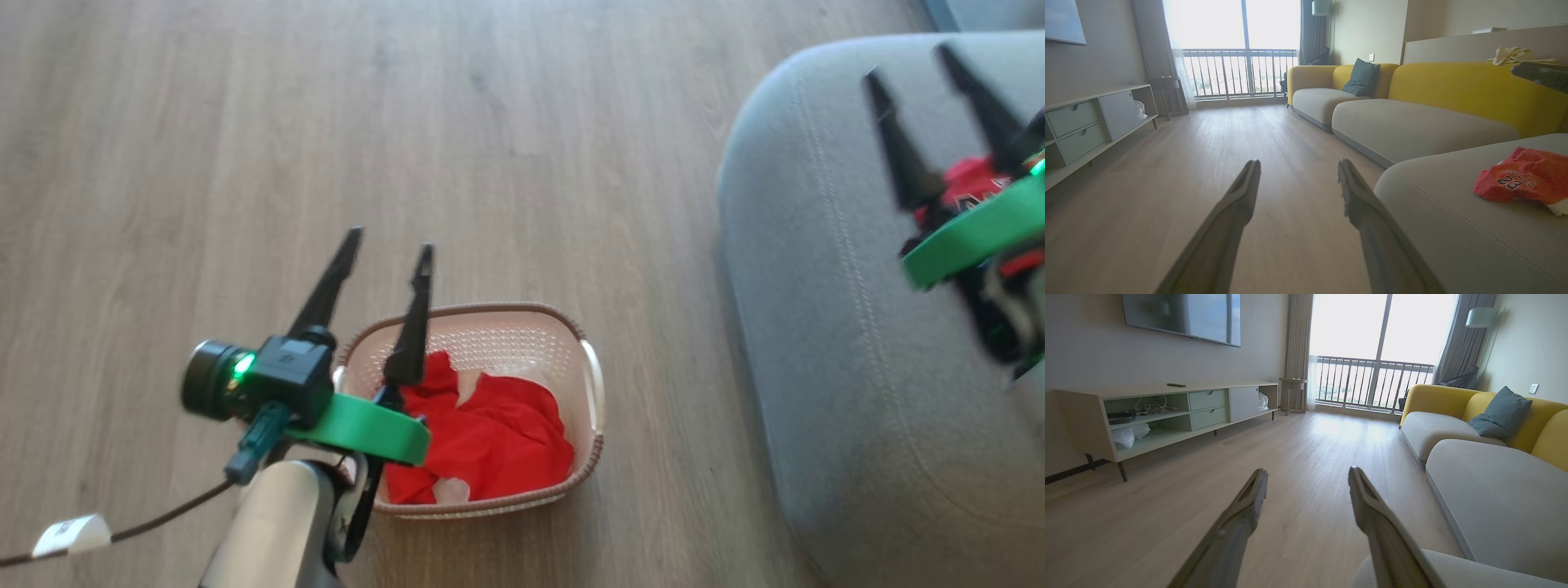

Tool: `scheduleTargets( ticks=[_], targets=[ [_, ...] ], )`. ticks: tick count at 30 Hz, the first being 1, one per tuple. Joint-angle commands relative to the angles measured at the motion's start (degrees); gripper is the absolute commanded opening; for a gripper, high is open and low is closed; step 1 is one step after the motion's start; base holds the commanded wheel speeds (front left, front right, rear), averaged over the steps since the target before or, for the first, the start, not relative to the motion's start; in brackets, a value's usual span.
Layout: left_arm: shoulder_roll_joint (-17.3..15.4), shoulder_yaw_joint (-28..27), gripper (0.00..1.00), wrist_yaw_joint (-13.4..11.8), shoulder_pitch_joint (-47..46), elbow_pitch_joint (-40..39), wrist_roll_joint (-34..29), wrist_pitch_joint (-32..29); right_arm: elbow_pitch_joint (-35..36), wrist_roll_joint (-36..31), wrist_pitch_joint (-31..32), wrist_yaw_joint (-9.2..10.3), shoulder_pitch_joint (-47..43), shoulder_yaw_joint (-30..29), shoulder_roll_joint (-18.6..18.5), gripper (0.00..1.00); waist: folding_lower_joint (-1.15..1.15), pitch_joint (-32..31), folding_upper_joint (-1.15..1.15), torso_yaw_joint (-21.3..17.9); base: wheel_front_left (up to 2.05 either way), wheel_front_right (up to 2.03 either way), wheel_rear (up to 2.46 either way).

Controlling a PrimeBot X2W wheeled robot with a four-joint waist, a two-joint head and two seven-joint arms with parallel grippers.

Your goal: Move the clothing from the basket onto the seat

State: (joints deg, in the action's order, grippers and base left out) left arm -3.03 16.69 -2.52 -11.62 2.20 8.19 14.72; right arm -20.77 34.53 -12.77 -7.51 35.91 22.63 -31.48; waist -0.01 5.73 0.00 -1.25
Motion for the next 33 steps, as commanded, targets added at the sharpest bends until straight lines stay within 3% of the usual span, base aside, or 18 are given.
scheduleTargets(
  ticks=[1, 4, 9, 15, 20, 33],
  targets=[
    [0.1, -2.6, 1.0, -1.1, -0.8, -2.4, -0.6, 0.3, 2.5, -0.9, -1.1, 0.02, -1.1, -0.6, 0.3, 1.0, 0.01, -0.8, 0.0, 1.4, 0.0, 0.0, 0.0],
    [0.1, -4.2, 1.0, -3.4, 0.2, -2.7, -1.1, 0.3, 5.3, -3.3, -2.0, 0.02, -5.0, -1.8, 3.1, 1.0, 0.01, -1.5, 0.0, 3.0, 0.0, 0.0, 0.0],
    [0.1, -4.7, 1.0, -4.9, 2.7, -1.8, -1.6, 0.3, 11.9, -7.9, -2.2, 0.02, -13.2, -7.3, 10.0, 1.0, 0.01, -2.9, 0.0, 4.9, 0.0, 0.0, 0.0],
    [0.1, -5.7, 1.0, -7.3, 5.5, -0.5, 1.5, 0.3, 14.2, -15.7, -2.2, 0.02, -24.5, -13.5, 17.4, 1.0, 0.01, -3.9, 0.0, 6.3, 0.0, 0.0, 0.0],
    [0.1, -5.6, 1.0, -7.7, 7.3, 0.2, 0.9, 0.3, 17.0, -18.6, -2.2, 0.02, -30.1, -14.4, 21.8, 1.0, 0.01, -4.1, 0.0, 6.3, 0.0, 0.0, 0.0],
    [0.1, -5.6, 1.0, -8.4, 8.3, 0.5, 0.0, 0.3, 17.8, -21.6, -2.2, 0.02, -32.4, -15.4, 24.5, 1.0, 0.01, -2.9, 0.0, 5.5, 0.0, 0.0, 0.0]
  ],
)
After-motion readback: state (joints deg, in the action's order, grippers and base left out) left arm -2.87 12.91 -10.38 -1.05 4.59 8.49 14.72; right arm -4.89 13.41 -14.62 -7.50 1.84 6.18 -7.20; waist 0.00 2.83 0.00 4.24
